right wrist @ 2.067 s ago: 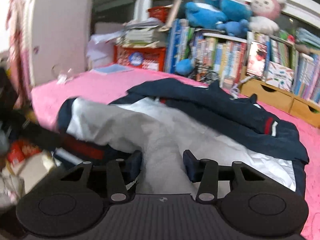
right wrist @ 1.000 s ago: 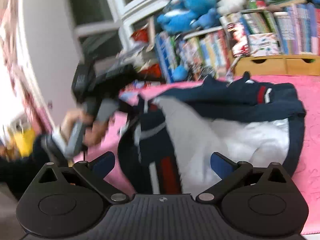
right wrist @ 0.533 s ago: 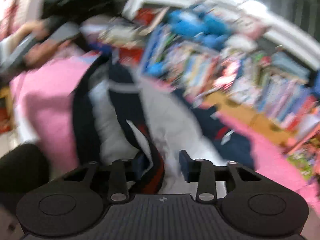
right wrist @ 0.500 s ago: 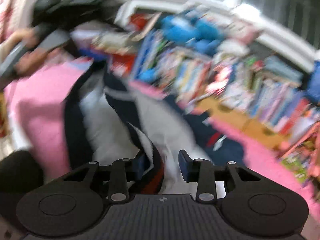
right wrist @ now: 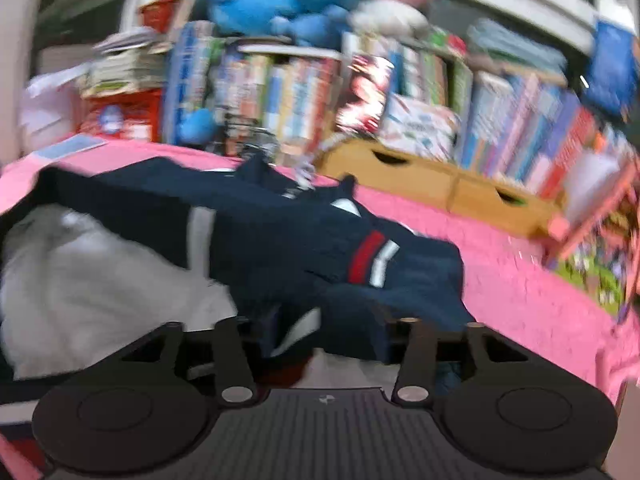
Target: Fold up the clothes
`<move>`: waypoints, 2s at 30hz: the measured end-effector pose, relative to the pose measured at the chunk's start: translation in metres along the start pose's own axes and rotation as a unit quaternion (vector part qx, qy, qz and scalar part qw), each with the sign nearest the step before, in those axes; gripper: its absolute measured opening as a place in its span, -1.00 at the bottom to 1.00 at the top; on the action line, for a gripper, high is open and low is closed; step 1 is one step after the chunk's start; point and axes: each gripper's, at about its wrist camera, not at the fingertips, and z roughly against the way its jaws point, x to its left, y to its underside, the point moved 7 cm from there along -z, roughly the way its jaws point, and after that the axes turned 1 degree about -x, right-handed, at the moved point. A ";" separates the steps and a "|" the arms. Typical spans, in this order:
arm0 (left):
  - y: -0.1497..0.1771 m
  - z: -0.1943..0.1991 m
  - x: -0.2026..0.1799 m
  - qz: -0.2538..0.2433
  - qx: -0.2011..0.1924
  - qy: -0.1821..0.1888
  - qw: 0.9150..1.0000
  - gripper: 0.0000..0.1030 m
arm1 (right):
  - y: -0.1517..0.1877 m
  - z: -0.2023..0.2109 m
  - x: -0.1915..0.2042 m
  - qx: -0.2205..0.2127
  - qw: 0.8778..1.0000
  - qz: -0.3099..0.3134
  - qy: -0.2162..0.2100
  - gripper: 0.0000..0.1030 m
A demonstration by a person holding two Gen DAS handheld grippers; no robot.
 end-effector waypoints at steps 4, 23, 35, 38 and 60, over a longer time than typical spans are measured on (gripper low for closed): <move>0.002 -0.002 0.012 0.017 0.000 -0.002 1.000 1.00 | -0.014 0.024 -0.041 -0.043 0.996 -0.082 -0.010 0.65; 0.003 -0.021 0.057 0.120 0.018 -0.028 0.992 1.00 | 0.085 0.097 0.122 -0.078 0.908 0.404 -0.073 1.00; 0.010 -0.001 0.063 0.100 0.015 -0.047 0.994 1.00 | -0.014 0.019 0.026 -0.027 0.998 0.055 -0.027 1.00; 0.009 0.001 0.062 0.097 0.012 -0.046 0.994 1.00 | -0.017 -0.018 -0.015 0.020 0.999 -0.043 0.000 1.00; 0.025 -0.015 0.074 0.103 0.042 -0.056 0.992 1.00 | 0.022 0.094 0.035 -0.027 0.952 0.224 -0.207 1.00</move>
